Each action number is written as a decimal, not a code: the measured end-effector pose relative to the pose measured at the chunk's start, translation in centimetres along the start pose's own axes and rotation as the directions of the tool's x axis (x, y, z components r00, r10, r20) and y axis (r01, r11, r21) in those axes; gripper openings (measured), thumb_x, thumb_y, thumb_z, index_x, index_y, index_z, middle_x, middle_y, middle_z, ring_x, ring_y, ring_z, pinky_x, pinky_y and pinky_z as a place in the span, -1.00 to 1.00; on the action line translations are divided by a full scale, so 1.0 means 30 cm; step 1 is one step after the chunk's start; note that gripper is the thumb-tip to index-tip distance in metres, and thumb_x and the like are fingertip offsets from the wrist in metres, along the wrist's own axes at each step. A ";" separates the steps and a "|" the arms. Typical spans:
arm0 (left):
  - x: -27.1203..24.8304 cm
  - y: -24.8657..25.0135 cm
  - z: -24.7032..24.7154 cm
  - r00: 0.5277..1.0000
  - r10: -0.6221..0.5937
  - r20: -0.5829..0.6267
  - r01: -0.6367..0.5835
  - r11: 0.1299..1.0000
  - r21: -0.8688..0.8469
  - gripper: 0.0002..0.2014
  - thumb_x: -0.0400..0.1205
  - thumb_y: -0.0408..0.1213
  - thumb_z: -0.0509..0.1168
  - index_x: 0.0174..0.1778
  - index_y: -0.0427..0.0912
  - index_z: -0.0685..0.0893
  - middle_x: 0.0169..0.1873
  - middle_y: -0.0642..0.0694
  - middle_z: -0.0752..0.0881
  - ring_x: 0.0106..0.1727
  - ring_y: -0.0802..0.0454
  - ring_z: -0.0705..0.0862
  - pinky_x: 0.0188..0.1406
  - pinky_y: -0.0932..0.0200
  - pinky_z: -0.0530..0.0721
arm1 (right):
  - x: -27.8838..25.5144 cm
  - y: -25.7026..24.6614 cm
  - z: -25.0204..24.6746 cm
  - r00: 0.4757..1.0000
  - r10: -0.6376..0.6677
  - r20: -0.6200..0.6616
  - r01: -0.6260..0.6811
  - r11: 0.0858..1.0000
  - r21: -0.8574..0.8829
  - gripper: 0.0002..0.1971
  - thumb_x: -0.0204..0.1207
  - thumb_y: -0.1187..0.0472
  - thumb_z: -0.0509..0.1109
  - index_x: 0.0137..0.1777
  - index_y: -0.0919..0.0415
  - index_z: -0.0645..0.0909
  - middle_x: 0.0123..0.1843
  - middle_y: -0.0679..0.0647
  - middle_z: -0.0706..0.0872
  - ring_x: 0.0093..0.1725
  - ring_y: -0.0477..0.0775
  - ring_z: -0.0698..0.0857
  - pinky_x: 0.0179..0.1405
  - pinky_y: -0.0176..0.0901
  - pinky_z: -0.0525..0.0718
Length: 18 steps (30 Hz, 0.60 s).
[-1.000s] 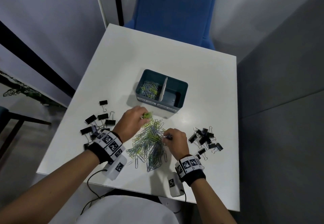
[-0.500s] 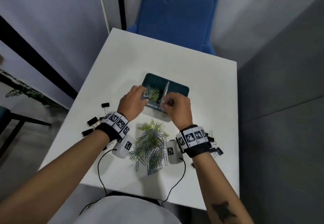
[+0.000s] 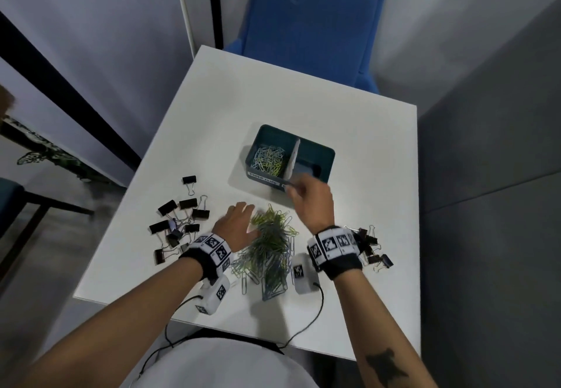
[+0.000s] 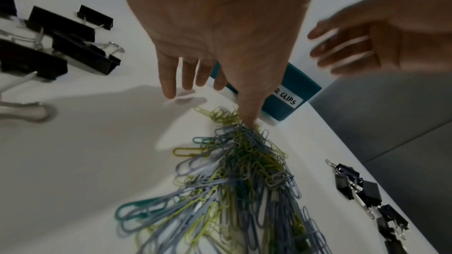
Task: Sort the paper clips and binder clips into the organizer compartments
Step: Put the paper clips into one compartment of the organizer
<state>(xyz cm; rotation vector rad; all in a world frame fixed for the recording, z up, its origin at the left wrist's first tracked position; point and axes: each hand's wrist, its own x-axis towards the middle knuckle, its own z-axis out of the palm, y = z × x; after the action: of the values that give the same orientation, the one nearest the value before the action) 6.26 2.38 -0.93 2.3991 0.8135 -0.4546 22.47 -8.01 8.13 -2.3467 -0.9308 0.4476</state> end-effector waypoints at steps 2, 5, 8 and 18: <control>0.017 0.009 0.008 0.995 0.012 0.094 -0.012 1.000 0.007 -0.12 0.58 0.20 0.26 0.68 -0.04 -0.05 0.69 -0.10 -0.08 0.67 -0.11 -0.02 0.57 -0.16 0.22 | -0.098 0.088 0.053 0.984 0.082 0.156 -0.067 0.993 -0.100 -0.54 0.52 -0.03 0.46 0.36 0.12 0.53 0.20 0.15 0.71 0.05 0.14 0.71 0.04 -0.02 0.69; 0.040 0.023 0.029 0.965 0.084 0.248 -0.120 0.983 0.136 0.06 0.45 0.40 0.26 0.64 0.15 -0.30 0.66 -0.01 -0.33 0.68 -0.10 -0.25 0.61 -0.23 0.04 | -0.225 0.199 0.129 0.859 0.268 0.436 -0.158 0.949 -0.272 0.02 0.33 -0.29 0.52 0.64 0.07 0.07 0.52 0.24 0.34 0.43 0.28 0.44 0.25 0.16 0.59; 0.029 0.026 0.059 0.929 0.168 0.330 -0.258 0.932 0.253 0.18 0.36 0.37 0.39 0.62 0.18 -0.34 0.65 -0.01 -0.34 0.66 -0.15 -0.29 0.61 -0.28 0.03 | -0.320 0.247 0.193 0.851 0.251 0.462 -0.068 0.924 -0.376 0.21 0.16 -0.34 0.60 0.64 -0.08 -0.12 0.65 0.19 0.10 0.54 0.28 0.23 0.28 0.21 0.62; -0.060 0.037 0.111 0.931 0.363 0.038 -0.356 0.879 0.316 -0.30 0.50 -0.25 0.46 0.54 -0.08 0.32 0.38 -0.24 0.45 0.31 -0.22 0.48 -0.05 -0.03 0.66 | -0.325 0.213 0.308 0.938 0.132 0.321 -0.018 0.942 -0.335 -0.02 0.25 -0.06 0.64 0.60 0.01 0.15 0.47 0.15 0.32 0.33 0.23 0.40 -0.03 0.10 0.73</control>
<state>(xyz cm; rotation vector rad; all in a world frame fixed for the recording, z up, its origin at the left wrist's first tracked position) 5.17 -1.16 -2.25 2.7804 0.2975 -0.4327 14.38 -15.18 -2.10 -2.6658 -1.1483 0.8053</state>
